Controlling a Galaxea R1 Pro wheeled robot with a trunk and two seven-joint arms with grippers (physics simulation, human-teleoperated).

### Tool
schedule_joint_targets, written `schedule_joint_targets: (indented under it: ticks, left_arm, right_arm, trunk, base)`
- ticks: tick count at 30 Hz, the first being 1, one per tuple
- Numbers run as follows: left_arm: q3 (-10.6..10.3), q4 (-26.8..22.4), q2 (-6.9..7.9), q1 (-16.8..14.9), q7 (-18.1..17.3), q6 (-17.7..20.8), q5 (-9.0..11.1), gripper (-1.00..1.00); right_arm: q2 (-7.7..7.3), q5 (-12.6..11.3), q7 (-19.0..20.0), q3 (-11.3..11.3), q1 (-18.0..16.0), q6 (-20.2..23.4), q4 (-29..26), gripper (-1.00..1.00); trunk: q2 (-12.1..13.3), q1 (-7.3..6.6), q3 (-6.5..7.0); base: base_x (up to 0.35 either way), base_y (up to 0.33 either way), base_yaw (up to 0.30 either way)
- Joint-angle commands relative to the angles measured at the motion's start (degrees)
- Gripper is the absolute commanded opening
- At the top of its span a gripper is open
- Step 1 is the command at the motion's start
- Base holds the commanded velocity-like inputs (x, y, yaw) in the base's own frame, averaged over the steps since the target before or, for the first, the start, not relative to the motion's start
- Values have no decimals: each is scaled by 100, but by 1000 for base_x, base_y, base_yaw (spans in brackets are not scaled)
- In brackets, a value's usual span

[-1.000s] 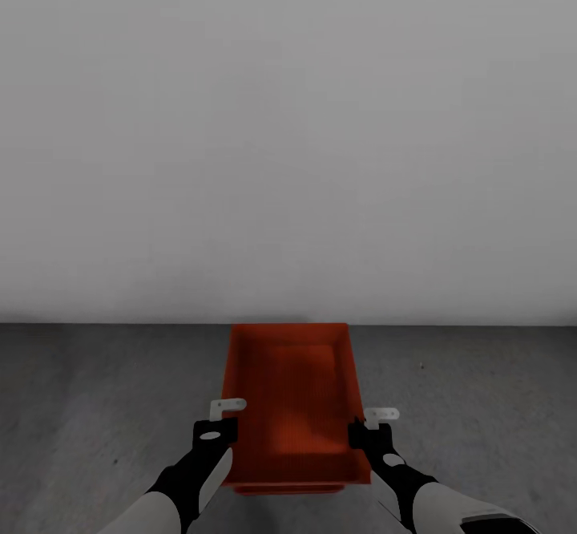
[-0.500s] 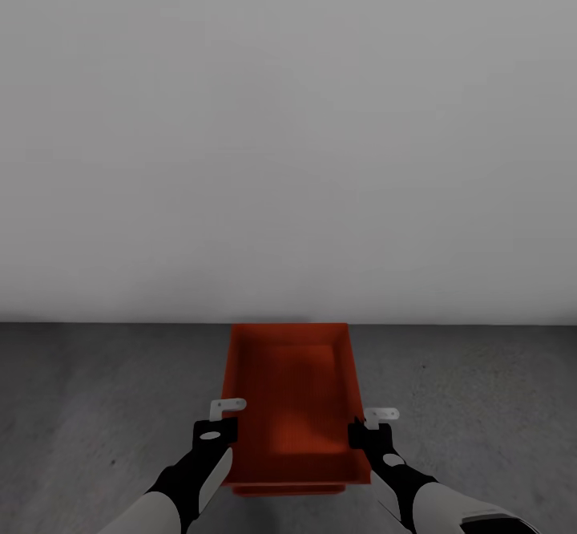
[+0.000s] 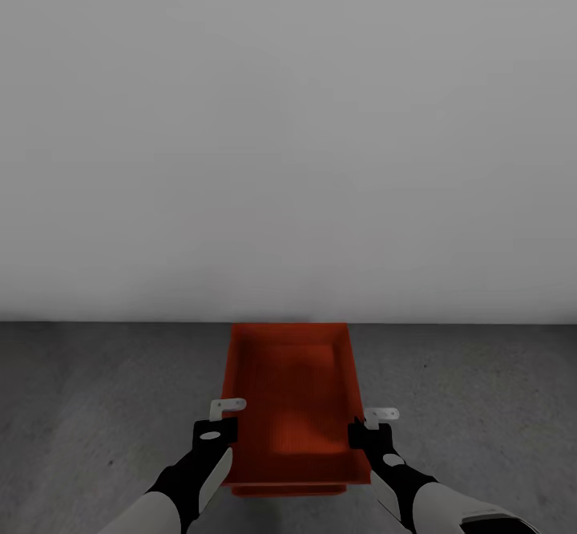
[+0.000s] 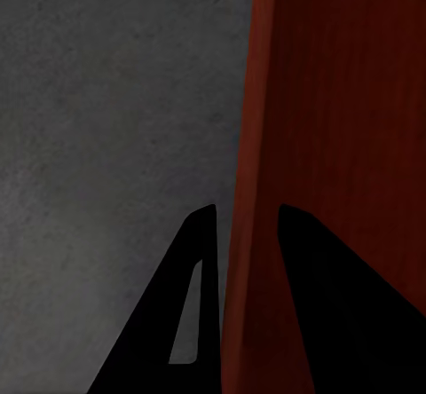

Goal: Move the two storage containers from the living room to the garage. In the garage, place one container on the floor and stack the other container on top of it (either order is fine).

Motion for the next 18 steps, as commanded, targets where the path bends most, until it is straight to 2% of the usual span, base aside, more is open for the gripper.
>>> schedule_joint_targets:
  ticks: [1, 18]
  left_arm:
    - [-23, -82, -20, -4, 44, 25, -2, -100]
    - [-23, -82, -17, -4, 44, 25, -2, -100]
  right_arm:
    - [1, -39, 5, -61, -2, -14, 20, -100]
    - [1, -39, 5, -61, -2, -14, 21, -100]
  trunk:
    - [-45, 23, -24]
    - [-727, 396, -329]
  base:
    - [0, 0, 0]
    - [0, 0, 0]
